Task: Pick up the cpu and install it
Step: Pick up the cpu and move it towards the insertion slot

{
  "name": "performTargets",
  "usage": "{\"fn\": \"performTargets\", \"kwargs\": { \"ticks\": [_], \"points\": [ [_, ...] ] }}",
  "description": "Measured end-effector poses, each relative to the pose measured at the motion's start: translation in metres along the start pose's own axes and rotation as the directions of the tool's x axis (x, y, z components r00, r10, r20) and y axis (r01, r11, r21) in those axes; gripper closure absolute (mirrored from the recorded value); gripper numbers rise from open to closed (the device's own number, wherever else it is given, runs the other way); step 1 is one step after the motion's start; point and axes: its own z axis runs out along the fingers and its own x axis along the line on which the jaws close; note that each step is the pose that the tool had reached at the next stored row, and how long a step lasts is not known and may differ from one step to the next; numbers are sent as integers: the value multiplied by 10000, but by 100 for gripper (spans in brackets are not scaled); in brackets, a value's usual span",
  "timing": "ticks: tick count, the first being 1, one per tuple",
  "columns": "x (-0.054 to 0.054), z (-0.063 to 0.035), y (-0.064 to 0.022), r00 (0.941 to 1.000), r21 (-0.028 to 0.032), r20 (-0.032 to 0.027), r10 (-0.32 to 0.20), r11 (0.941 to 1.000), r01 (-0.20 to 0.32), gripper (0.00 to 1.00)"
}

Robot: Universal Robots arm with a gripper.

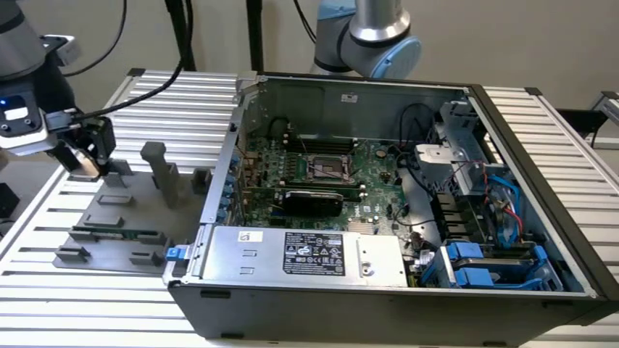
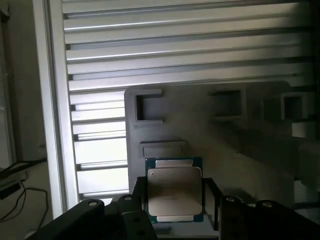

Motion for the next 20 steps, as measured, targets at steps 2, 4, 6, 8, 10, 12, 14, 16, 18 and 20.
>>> {"fn": "performTargets", "kwargs": {
  "ticks": [2,4,6,8,10,12,14,16,18,20],
  "points": [
    [-35,-90,9,10000,-2,1,-1,10000,1,45],
    [-78,-178,17,10000,-2,0,-5,10000,5,45],
    [-134,-267,27,10000,-7,-2,-16,10000,16,45],
    [-197,-356,37,10000,-19,-4,-28,10000,28,45],
    [-262,-446,47,10000,-36,-10,-40,10000,40,45],
    [-332,-523,57,10000,-61,-14,-50,10000,50,45],
    [-418,-588,68,10000,-99,-30,-56,9999,56,45],
    [-508,-649,79,10000,-142,-46,-60,9999,59,45],
    [-599,-705,90,10000,-187,-61,-64,9998,63,45],
    [-692,-757,101,10000,-233,-73,-64,9997,63,45]
  ]
}}
